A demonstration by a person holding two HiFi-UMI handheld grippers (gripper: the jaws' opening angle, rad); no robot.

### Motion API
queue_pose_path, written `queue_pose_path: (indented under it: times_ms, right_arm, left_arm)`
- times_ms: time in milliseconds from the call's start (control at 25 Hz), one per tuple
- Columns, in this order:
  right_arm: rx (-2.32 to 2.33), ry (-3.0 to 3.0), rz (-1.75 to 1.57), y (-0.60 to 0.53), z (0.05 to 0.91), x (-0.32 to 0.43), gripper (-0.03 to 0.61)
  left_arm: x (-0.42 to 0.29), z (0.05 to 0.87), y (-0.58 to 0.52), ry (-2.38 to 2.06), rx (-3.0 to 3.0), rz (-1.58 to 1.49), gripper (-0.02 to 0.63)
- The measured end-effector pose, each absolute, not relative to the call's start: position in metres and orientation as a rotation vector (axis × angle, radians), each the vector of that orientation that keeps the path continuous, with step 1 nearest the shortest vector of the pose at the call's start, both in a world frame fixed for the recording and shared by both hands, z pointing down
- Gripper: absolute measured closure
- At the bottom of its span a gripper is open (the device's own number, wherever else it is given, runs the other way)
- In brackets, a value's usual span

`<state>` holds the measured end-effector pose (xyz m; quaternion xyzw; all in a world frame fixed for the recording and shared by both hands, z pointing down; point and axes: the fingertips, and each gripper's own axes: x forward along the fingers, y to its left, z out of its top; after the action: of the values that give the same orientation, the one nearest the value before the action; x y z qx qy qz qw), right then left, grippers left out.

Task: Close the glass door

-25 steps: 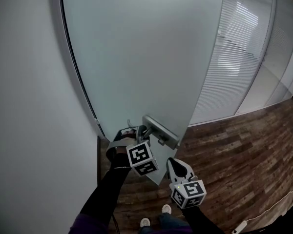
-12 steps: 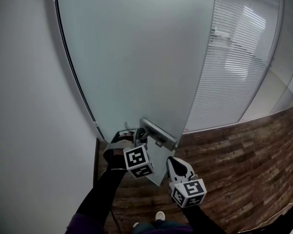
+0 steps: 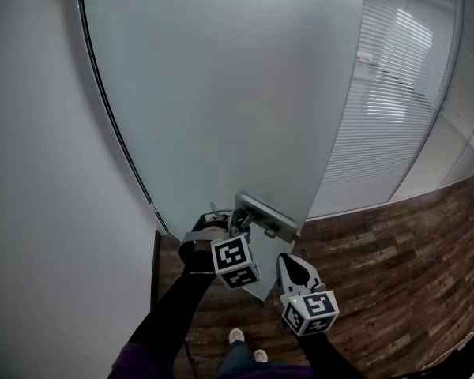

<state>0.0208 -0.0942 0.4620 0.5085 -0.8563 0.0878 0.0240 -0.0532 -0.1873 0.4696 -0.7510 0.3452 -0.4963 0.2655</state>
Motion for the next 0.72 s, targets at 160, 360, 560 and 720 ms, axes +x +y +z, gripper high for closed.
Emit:
queue_pose_path:
  times_ms: [160,360,560,720]
  right_arm:
    - [1.629,-2.618,0.256,-0.114,0.491,0.019,0.588]
    - [1.723,-2.577,0.265,-0.148,0.454,0.030,0.588]
    - [1.819,-2.522,0.262,-0.180,0.456,0.040,0.588]
    - [1.888,-2.473,0.249,-0.198,0.455,0.047,0.588]
  left_arm:
    - [-0.046,0.500,-0.195,0.914,-2.073,-1.281,0.468]
    - [-0.029,0.465,-0.222,0.914,-2.049,-1.290,0.468]
    - [-0.013,0.467,-0.252,0.911,-2.043,-1.286,0.468]
    - [-0.003,0.464,-0.275,0.906,-2.048,-1.264,0.468]
